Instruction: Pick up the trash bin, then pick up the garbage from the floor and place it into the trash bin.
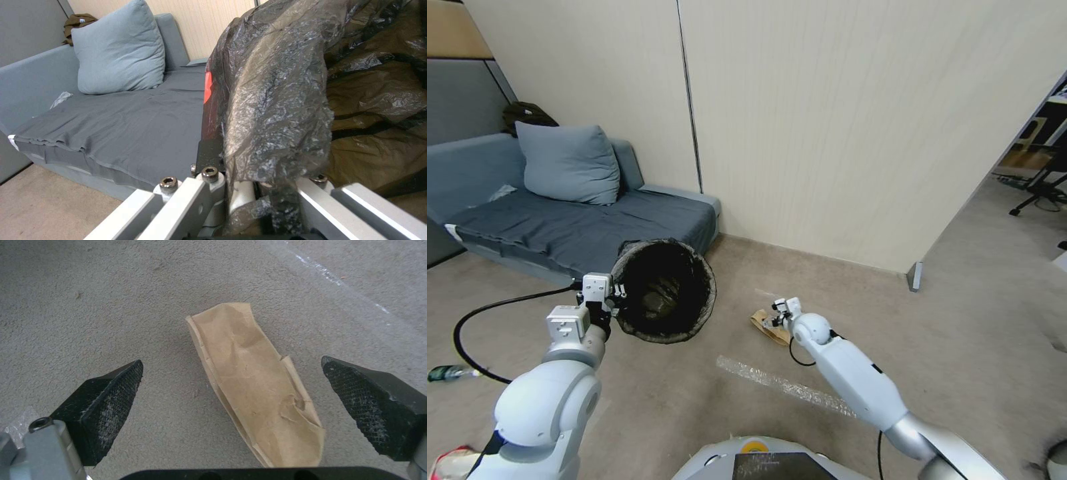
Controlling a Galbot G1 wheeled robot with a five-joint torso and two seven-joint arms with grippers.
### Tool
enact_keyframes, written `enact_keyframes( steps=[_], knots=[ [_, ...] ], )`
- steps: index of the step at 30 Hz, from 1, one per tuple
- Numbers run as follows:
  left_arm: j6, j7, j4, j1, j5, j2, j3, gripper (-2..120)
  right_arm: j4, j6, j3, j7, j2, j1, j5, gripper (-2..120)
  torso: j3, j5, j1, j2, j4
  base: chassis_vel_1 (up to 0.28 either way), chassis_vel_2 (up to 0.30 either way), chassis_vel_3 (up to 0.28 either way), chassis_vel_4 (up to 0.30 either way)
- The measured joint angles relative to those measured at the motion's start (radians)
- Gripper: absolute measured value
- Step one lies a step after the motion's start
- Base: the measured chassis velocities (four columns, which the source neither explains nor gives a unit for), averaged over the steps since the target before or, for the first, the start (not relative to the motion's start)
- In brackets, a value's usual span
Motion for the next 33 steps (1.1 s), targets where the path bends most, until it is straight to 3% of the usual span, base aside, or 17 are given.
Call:
enact_keyframes(
  steps=[20,28,33],
  knots=[
    [0.000,0.003,0.015,-0.005,0.002,0.000,0.006,1,-0.185,0.001,-0.003,-0.051,0.040,0.048,-0.082,100,0.000,0.0001,0.000,0.000,-0.0001,0.000,0.000,0.000,0.000],
    [0.000,0.005,0.019,-0.009,0.007,-0.006,0.011,1,-0.348,0.001,-0.037,-0.094,0.086,0.108,-0.160,100,0.000,0.0001,0.000,0.000,0.0000,0.000,0.000,0.000,0.000],
    [0.000,0.005,0.019,-0.007,0.008,-0.007,0.011,1,-0.390,0.001,-0.043,-0.106,0.103,0.126,-0.178,100,0.000,0.0002,0.000,0.000,0.0000,0.000,0.000,0.000,0.000]
  ],
)
